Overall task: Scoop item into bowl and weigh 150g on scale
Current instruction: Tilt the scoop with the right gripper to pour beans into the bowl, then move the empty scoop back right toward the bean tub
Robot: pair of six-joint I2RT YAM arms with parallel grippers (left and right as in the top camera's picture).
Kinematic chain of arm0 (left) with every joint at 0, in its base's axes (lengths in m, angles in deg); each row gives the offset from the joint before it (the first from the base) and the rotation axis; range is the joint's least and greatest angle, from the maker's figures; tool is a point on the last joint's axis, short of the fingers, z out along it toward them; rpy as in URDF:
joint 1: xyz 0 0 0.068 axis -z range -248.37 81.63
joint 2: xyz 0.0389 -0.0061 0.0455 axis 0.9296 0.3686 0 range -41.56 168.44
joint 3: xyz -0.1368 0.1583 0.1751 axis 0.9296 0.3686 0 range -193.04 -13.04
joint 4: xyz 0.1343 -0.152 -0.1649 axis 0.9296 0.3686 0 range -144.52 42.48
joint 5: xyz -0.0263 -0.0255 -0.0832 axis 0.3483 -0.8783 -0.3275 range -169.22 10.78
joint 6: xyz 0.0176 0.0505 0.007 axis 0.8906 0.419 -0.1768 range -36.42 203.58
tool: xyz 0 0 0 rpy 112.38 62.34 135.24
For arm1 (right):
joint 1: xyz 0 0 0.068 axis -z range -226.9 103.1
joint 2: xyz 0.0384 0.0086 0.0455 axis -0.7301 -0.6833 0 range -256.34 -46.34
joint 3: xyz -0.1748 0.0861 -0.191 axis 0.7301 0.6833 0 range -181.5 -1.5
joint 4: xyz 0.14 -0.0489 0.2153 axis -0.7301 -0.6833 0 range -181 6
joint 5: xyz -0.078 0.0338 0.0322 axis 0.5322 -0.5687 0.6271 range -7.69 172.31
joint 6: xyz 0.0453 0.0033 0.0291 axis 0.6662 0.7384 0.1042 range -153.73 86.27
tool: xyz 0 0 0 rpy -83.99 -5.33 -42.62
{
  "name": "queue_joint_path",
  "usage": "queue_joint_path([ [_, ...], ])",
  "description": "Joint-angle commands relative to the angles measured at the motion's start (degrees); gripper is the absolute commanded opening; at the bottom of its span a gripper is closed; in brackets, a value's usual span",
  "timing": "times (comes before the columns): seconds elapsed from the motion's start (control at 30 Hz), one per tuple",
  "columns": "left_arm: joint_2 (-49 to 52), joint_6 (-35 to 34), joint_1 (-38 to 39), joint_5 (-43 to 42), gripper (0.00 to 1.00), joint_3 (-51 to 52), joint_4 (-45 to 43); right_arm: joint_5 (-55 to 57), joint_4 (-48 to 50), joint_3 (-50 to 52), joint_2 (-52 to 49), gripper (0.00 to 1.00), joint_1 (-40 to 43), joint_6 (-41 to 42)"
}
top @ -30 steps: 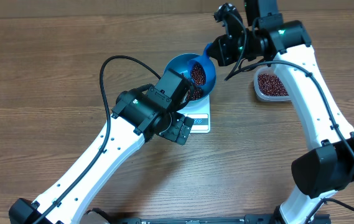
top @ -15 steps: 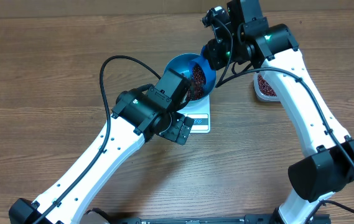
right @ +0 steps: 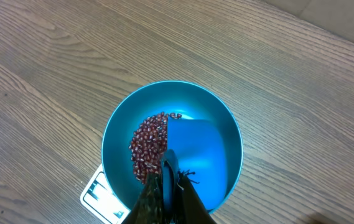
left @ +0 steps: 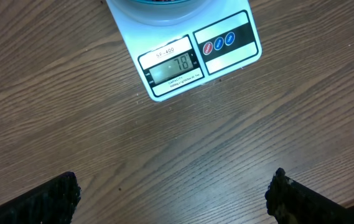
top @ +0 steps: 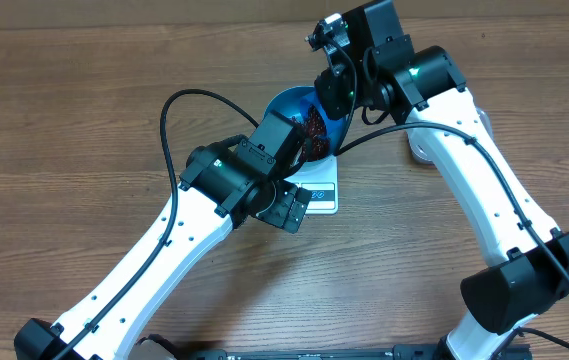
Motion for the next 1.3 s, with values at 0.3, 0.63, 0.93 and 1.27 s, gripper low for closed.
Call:
queue_joint_path([
  [0.3, -0.2, -0.4, 0.0, 0.3, 1.00, -1.1, 0.0, 7.2, 0.3, -2.3, 2.3, 0.04, -3.6, -1.6],
  [0.63, -0.2, -0.4, 0.0, 0.3, 1.00, -1.1, 0.0, 8.9, 0.3, -2.3, 2.3, 0.04, -4.6, -1.7],
  [0.93, -0.2, -0.4, 0.0, 0.3, 0.99, -1.1, 0.0, 15.8, 0.1, -2.3, 2.3, 0.04, -7.0, -3.0],
  [1.27, -0.2, -0.4, 0.0, 0.3, 1.00, -1.1, 0.0, 16.5, -0.3, -2.3, 2.3, 0.04, -9.5, -4.5],
])
